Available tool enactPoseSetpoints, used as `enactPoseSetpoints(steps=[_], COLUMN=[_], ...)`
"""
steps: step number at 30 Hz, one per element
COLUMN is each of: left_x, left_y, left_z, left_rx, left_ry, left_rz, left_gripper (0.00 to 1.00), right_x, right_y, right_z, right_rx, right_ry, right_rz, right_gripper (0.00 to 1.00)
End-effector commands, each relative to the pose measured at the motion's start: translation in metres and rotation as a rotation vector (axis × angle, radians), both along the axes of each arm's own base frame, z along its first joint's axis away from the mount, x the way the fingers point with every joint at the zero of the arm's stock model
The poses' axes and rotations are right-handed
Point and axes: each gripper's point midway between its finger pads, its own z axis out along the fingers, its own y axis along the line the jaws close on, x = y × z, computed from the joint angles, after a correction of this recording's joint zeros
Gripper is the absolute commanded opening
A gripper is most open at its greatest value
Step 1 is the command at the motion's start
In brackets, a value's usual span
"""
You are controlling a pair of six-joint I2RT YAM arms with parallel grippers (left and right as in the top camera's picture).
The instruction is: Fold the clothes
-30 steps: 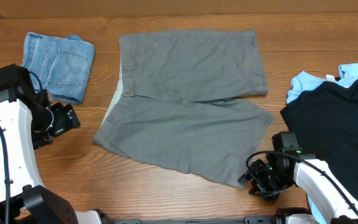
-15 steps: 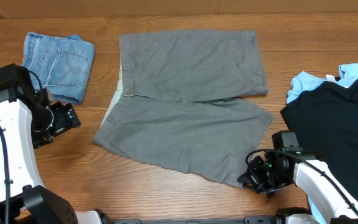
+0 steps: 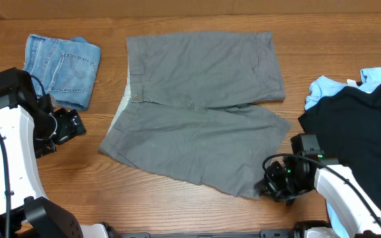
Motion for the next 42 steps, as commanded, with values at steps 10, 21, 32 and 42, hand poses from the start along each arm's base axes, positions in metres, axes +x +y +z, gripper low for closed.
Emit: enactPoseSetpoints(steps=[10,21,32,42], left_x=[0.0,0.0,0.0,-0.008], left_y=[-0.002,-0.002,-0.003,-0.008], left_z=[-0.001,-0.001,-0.001,-0.002], left_rx=[-0.011,-0.009,-0.011,-0.035], left_ry=[-0.005,-0.007,-0.004,0.027], left_rz=[-0.006,-0.006,-0.006,-0.004], left_gripper=[0.89,0.91,0.92,0.94], right_x=[-0.038,-0.02,-0.013,0.041], right_y=[0.005,0.011,0.007,-0.004], right_z=[-0.01,-0.025,-0.021,0.053], right_rx=[0.028,0.062,0.039,-0.042], right_ry=[0.152,0.091,0.041,-0.161], right_rz=[-0.038,-0.144,-0.083,0.067], right_gripper=[0.33,0.3,0.04,0.04])
